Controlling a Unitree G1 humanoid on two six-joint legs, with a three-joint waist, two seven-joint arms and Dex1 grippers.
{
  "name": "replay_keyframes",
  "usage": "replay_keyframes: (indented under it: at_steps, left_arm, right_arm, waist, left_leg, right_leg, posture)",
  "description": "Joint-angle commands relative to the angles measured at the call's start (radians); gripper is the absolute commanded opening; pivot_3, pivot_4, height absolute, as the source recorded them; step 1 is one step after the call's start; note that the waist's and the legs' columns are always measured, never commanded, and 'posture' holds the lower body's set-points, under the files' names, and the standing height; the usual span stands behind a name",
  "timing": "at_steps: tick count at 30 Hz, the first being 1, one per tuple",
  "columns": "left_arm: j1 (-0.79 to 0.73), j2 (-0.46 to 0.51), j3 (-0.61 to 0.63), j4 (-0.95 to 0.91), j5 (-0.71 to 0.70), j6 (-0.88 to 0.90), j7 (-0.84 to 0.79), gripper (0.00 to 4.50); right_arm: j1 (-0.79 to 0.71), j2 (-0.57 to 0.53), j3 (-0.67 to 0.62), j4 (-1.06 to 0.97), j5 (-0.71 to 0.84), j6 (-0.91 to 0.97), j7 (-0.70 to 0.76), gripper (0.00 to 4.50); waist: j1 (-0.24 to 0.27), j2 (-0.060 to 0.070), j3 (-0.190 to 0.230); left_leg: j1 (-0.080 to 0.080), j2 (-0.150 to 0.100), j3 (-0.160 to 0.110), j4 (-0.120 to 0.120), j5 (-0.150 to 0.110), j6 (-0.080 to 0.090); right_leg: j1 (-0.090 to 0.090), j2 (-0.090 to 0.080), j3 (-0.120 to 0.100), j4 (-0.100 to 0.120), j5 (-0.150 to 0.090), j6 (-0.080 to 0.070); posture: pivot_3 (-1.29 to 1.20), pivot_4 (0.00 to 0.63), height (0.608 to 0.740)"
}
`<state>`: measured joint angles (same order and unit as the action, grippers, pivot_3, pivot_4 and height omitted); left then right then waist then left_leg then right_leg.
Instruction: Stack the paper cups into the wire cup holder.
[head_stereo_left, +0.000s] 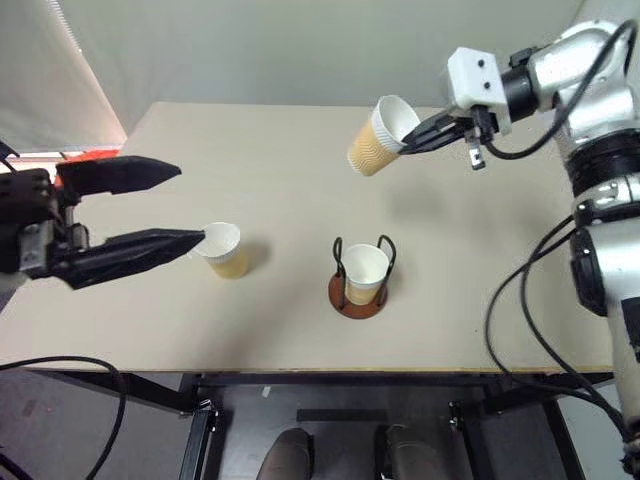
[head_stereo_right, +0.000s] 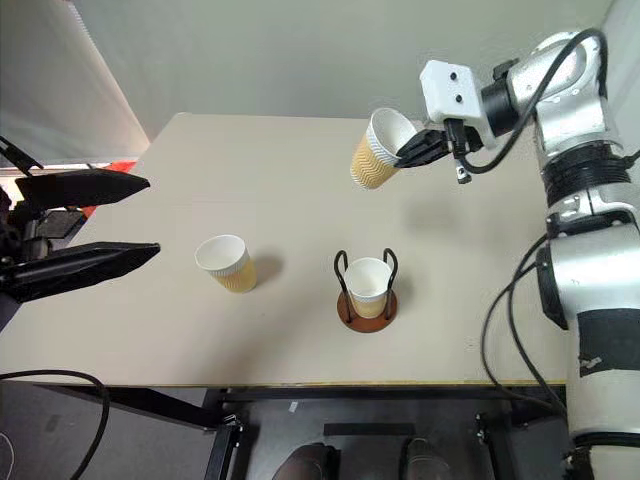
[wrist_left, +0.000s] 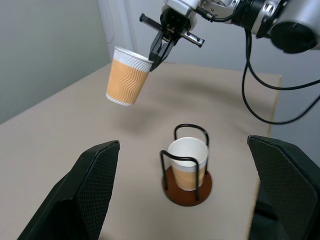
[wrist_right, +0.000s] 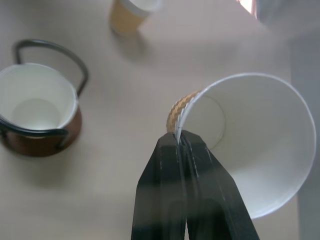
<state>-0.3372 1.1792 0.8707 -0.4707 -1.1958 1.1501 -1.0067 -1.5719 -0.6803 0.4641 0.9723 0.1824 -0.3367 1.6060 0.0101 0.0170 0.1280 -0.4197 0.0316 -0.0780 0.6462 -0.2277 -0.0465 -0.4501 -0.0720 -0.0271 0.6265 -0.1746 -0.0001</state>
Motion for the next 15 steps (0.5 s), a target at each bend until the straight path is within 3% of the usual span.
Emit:
replay_keyframes:
  at_steps: [1, 3, 6, 15]
  left_arm:
    - [0.018, 0.022, 0.030, -0.006, -0.022, -0.018, -0.003, 4.50]
    - [0.018, 0.016, 0.013, -0.012, -0.031, -0.037, 0.012, 4.50]
    - [0.030, 0.009, -0.008, -0.021, -0.029, -0.061, 0.027, 4.50]
    - [0.123, 0.037, 0.054, -0.026, 0.002, -0.064, 0.002, 4.50]
  right_arm:
    - [0.015, -0.110, 0.178, -0.225, 0.256, 0.046, 0.008, 0.06]
    - [0.041, -0.167, 0.274, -0.355, 0.362, 0.073, 0.008, 0.06]
    - [0.074, -0.203, 0.373, -0.446, 0.399, 0.052, 0.008, 0.06]
    - [0.065, -0.240, 0.479, -0.487, 0.445, 0.014, 0.008, 0.06]
  waist:
    - [-0.001, 0.000, 0.000]
    - [-0.005, 0.000, 0.000]
    - [-0.013, -0.001, 0.000]
    - [-0.024, -0.001, 0.000]
  left_leg:
    - [0.000, 0.000, 0.000, 0.000, 0.000, 0.000]
    - [0.001, 0.000, 0.001, 0.000, 0.001, 0.001]
    - [0.003, 0.000, 0.001, 0.000, 0.001, 0.000]
    - [0.006, 0.001, 0.001, -0.001, 0.001, 0.010]
  right_leg:
    - [0.001, 0.000, 0.000, 0.000, -0.001, -0.001]
    - [0.000, 0.000, 0.000, 0.000, -0.001, -0.001]
    - [0.001, 0.000, 0.001, 0.002, -0.002, -0.001]
    - [0.001, 0.000, 0.001, 0.006, -0.003, -0.002]
  posture:
    - [0.00, 0.150, 0.740]
    - [0.00, 0.150, 0.740]
    - [0.00, 0.150, 0.740]
    - [0.00, 0.150, 0.740]
